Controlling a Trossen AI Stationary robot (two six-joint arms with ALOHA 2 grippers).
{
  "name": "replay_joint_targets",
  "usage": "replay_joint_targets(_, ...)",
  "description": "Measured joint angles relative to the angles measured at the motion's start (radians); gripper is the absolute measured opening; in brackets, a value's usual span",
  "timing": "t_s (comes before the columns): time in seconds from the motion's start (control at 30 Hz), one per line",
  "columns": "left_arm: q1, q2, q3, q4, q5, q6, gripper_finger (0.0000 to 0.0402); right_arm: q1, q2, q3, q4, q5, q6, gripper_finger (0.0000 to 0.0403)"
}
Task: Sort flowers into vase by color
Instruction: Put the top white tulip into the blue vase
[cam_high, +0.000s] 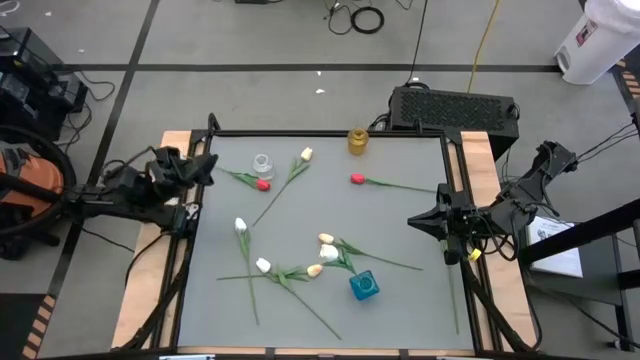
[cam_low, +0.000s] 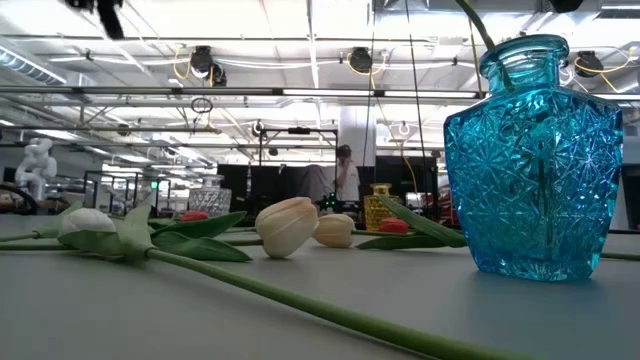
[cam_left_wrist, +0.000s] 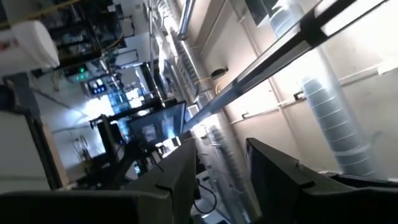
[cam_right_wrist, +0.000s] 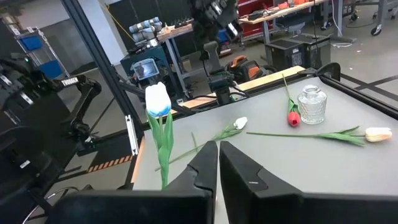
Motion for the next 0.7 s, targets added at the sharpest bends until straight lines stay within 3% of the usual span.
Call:
replay_joint_targets(0.13, 0.0, 0.105, 0.127, -0.032, 0.0, 0.07, 0.0148, 0.0, 0.0, 0.0, 0.0, 0.0, 0.0, 0.0011)
replay_joint_targets(0.33, 0.0, 0.268, 0.373, -0.377, 0.001, 0.067, 0.0148, 0.0, 0.0, 0.0, 0.0, 0.0, 0.0, 0.0011)
replay_joint_targets(0.5, 0.0, 0.392, 0.534, -0.595, 0.015, -0.006, 0.0148, 0.0, 0.0, 0.0, 0.0, 0.0, 0.0, 0.0011)
replay_joint_targets(0.7, 0.0, 0.498, 0.62, -0.803, 0.081, -0.135, 0.0148, 0.0, 0.0, 0.0, 0.0, 0.0, 0.0, 0.0011)
